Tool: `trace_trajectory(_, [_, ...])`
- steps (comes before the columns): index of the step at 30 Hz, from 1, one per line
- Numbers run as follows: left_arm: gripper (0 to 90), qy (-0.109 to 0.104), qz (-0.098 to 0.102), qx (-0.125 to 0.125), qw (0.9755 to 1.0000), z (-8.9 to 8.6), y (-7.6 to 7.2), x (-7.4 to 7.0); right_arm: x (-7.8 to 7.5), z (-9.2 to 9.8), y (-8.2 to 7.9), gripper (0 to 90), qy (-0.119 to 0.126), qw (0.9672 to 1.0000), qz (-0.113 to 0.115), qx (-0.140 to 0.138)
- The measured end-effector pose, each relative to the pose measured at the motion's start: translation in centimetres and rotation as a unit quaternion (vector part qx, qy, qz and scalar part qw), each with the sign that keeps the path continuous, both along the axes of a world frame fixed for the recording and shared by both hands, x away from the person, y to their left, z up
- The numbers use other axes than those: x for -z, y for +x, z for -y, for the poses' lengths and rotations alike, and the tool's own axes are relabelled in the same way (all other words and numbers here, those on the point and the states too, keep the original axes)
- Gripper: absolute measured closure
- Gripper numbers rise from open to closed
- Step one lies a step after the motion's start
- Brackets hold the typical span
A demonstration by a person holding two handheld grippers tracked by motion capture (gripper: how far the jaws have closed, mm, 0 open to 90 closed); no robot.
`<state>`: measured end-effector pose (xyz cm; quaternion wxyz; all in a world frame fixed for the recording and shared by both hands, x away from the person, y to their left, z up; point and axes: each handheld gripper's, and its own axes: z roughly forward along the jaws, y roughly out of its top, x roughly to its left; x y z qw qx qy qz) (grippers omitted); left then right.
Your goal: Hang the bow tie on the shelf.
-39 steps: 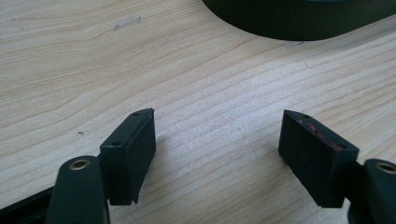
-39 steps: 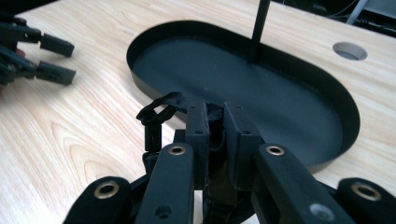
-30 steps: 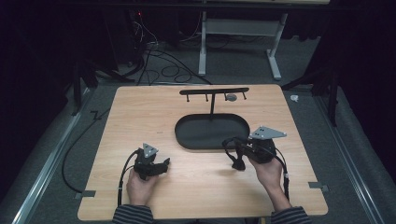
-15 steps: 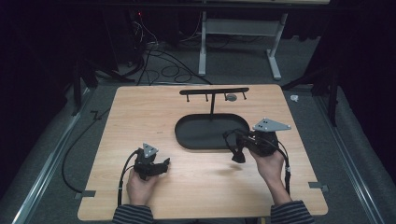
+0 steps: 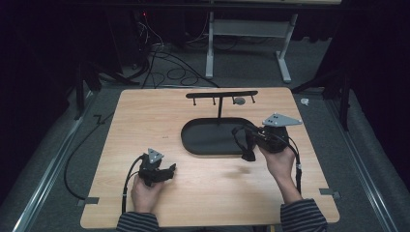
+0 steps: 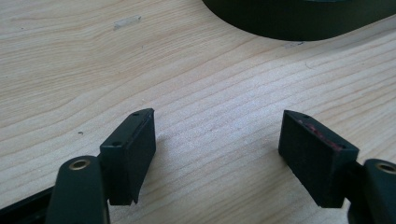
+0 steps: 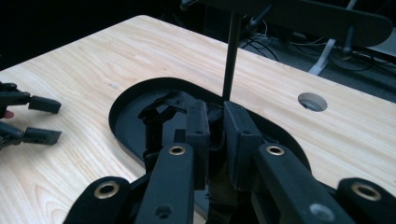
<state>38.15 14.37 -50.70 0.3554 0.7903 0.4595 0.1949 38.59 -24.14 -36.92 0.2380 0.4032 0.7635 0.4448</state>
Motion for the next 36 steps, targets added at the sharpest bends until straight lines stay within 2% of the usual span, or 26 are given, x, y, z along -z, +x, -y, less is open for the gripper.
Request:
trace_trajectory(14, [28.0,-0.001,0.000,0.000,1.0000,0.0,0.0,0.0,-1.0,0.1,1.6,82.6,0.015,0.9999,-0.003,0.003])
trace_trajectory(22, [27.8,-0.002,0.000,0.000,1.0000,0.0,0.0,0.0,-1.6,0.1,2.8,82.6,0.026,0.9994,0.002,0.020])
trace_trajectory(36, [27.8,-0.003,-0.001,0.001,1.0000,-0.1,0.0,0.0,-2.5,-0.4,5.1,82.6,0.027,0.9989,0.006,0.037])
